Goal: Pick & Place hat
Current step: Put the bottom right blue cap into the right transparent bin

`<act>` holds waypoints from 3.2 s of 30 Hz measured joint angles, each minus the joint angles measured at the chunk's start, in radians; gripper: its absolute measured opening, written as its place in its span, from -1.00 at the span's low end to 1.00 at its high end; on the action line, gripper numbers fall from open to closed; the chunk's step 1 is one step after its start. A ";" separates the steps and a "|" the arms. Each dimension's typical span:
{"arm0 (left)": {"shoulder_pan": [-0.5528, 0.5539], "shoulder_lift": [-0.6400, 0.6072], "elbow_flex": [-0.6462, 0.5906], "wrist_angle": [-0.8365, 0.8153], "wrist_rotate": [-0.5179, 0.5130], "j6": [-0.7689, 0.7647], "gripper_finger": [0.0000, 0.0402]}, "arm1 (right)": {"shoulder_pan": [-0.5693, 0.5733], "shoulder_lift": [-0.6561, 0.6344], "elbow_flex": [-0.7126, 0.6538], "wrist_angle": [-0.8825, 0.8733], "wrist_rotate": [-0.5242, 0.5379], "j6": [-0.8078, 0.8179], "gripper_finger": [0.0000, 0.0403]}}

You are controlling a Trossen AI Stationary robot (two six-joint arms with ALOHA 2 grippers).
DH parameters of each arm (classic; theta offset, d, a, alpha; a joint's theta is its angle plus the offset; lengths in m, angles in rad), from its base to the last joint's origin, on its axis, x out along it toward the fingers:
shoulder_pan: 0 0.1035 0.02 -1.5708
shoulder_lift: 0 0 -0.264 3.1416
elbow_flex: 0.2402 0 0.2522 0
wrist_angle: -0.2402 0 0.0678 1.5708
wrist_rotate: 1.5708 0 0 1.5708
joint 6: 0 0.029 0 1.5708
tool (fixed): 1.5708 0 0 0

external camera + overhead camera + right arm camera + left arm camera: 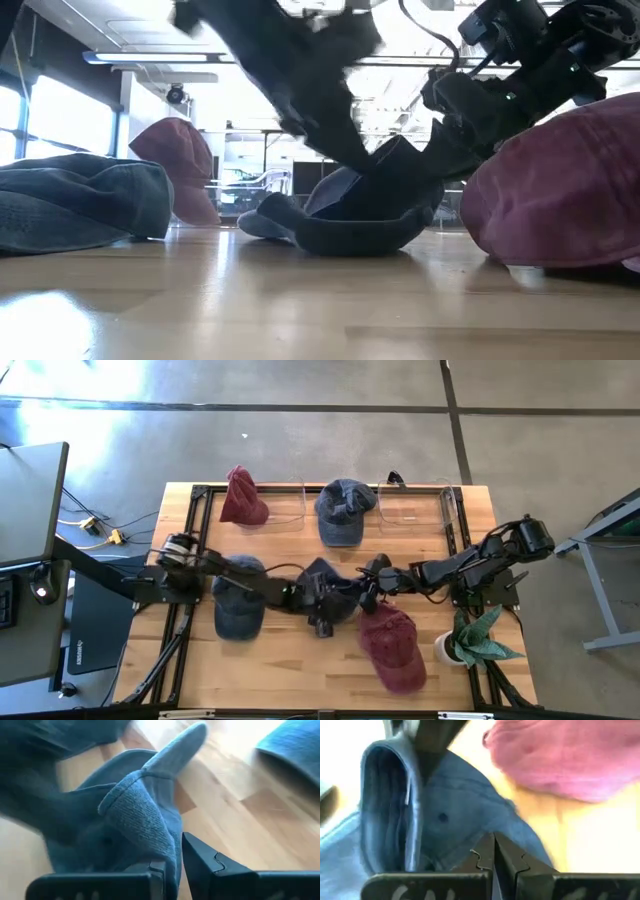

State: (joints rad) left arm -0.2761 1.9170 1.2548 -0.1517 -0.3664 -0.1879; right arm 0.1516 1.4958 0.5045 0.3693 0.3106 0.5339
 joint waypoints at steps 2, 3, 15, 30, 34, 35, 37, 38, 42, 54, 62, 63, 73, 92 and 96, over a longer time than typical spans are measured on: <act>-0.037 -0.034 0.002 -0.120 -0.053 -0.001 -1.00 | 0.000 -0.007 0.000 -0.024 0.013 -0.008 -0.77; -0.051 -0.035 0.009 -0.140 -0.068 -0.006 -1.00 | 0.000 -0.015 0.000 -0.050 0.012 -0.018 -0.75; -0.087 0.004 0.010 -0.157 -0.053 -0.020 -1.00 | 0.057 -0.082 0.000 -0.040 0.086 -0.324 -0.09; -0.071 0.004 0.012 -0.113 -0.039 -0.019 -1.00 | 0.059 0.073 -0.001 0.180 0.219 -0.513 -0.37; -0.070 0.004 0.002 -0.125 -0.011 -0.018 -1.00 | 0.059 0.062 0.000 0.205 0.222 -0.454 -0.78; -0.070 0.004 -0.002 -0.138 -0.002 -0.017 -1.00 | 0.057 0.060 -0.001 0.205 0.234 -0.425 -0.88; -0.067 0.004 -0.008 -0.184 0.017 -0.017 -1.00 | 0.055 0.050 -0.001 0.197 0.254 -0.378 -0.94; -0.063 0.004 -0.009 -0.212 0.020 -0.018 -1.00 | 0.055 0.047 -0.001 0.191 0.259 -0.359 -0.92; -0.064 0.003 -0.005 -0.319 -0.084 -0.072 -1.00 | 0.052 0.032 -0.001 0.180 0.255 -0.323 -0.80; -0.023 -0.058 0.050 -0.176 -0.097 -0.049 -1.00 | 0.054 0.022 -0.001 0.181 0.202 -0.314 -0.89; 0.080 0.115 0.022 -0.165 -0.061 -0.070 -1.00 | 0.060 -0.015 0.000 0.159 0.058 -0.332 -0.94; 0.086 0.124 0.024 -0.159 -0.035 -0.067 -1.00 | 0.063 -0.031 -0.001 0.141 0.054 -0.332 -0.96; 0.066 0.093 0.023 -0.206 0.057 -0.051 -1.00 | 0.110 -0.221 -0.002 -0.084 0.076 -0.271 -0.89; -0.091 -0.013 0.045 -0.286 -0.172 0.053 -1.00 | 0.110 -0.195 0.000 -0.166 0.165 -0.294 -0.56; -0.094 -0.009 0.042 -0.308 -0.172 0.051 -1.00 | 0.113 -0.251 -0.001 -0.209 0.213 -0.306 -0.24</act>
State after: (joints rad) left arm -0.3701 1.9081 1.2973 -0.4594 -0.5388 -0.1374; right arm 0.2647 1.2446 0.5037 0.1606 0.5237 0.2275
